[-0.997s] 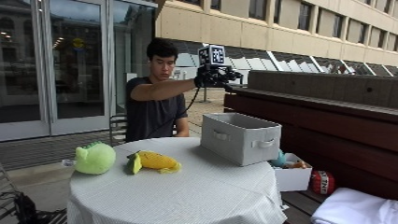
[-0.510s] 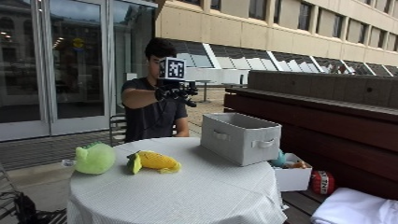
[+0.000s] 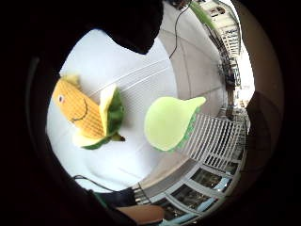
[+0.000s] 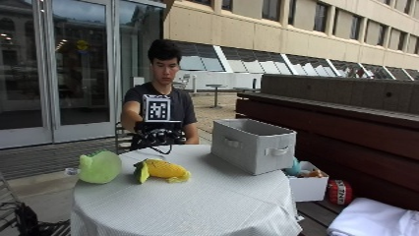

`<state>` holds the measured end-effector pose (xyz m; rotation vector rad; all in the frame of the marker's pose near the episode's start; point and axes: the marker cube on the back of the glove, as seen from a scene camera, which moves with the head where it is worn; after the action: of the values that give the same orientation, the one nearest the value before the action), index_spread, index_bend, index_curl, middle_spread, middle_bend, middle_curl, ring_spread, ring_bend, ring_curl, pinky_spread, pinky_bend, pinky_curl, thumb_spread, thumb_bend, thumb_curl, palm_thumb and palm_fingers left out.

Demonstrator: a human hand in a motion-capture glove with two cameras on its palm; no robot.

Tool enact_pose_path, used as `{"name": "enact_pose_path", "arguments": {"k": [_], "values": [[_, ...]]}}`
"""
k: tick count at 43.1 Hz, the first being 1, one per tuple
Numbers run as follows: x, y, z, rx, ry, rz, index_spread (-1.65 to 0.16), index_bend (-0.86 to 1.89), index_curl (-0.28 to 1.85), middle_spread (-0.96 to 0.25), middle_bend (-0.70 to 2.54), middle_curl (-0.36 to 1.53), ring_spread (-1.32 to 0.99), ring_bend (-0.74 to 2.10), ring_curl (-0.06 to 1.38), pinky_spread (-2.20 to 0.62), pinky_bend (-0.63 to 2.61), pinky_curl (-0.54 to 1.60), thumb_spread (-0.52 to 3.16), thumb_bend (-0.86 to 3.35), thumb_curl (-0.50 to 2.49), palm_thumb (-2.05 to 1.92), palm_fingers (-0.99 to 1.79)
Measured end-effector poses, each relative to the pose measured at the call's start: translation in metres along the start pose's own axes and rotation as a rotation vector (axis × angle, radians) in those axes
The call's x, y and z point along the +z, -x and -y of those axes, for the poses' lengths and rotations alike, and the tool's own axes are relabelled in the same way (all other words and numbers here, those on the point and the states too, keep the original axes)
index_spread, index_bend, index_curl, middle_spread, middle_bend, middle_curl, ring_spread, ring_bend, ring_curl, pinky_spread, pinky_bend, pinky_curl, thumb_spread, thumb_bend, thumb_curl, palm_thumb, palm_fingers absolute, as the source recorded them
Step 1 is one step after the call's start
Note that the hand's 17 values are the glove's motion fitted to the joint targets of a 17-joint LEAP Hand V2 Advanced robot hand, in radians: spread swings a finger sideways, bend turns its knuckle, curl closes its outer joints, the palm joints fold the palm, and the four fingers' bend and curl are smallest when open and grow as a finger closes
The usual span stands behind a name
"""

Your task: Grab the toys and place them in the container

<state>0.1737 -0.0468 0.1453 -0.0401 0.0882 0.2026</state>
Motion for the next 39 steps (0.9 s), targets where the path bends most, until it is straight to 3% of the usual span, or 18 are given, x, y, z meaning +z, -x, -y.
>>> {"name": "enact_pose_path", "arguments": {"k": [5, 23, 29, 32, 36, 39], "values": [[0.022, -0.009, -0.014, -0.130, 0.138, -0.002, -0.27, 0.05, 0.13, -0.04, 0.17, 0.42, -0.02, 0.18, 0.29, 0.05, 0.88, 0.31, 0.92, -0.07, 0.28, -0.07, -0.26], [0.086, -0.020, -0.017, -0.125, 0.212, 0.008, -0.28, 0.10, 0.13, -0.04, 0.19, 0.41, -0.02, 0.17, 0.27, 0.05, 0.82, 0.31, 1.04, 0.01, 0.31, 0.10, -0.15], [0.102, -0.023, -0.019, -0.047, 0.253, 0.038, -0.29, 0.12, 0.15, -0.05, 0.19, 0.42, -0.02, 0.20, 0.28, 0.04, 0.83, 0.32, 1.11, 0.07, 0.33, 0.24, -0.07], [0.104, -0.024, -0.021, -0.022, 0.238, 0.081, -0.29, 0.34, 0.20, -0.07, 0.29, 0.44, -0.10, 0.39, 0.29, -0.02, 0.75, 0.27, 1.19, 0.23, 0.38, 0.49, 0.56], [0.100, -0.022, -0.025, -0.031, 0.221, 0.111, -0.29, 0.55, 0.28, -0.09, 0.28, 0.45, -0.18, 0.47, 0.32, -0.08, 0.67, 0.25, 1.26, 0.33, 0.41, 0.65, 0.79], [0.095, -0.021, -0.025, -0.032, 0.208, 0.120, -0.27, 0.64, 0.32, -0.10, 0.28, 0.46, -0.22, 0.50, 0.34, -0.12, 0.64, 0.25, 1.30, 0.38, 0.43, 0.72, 0.81]]}}
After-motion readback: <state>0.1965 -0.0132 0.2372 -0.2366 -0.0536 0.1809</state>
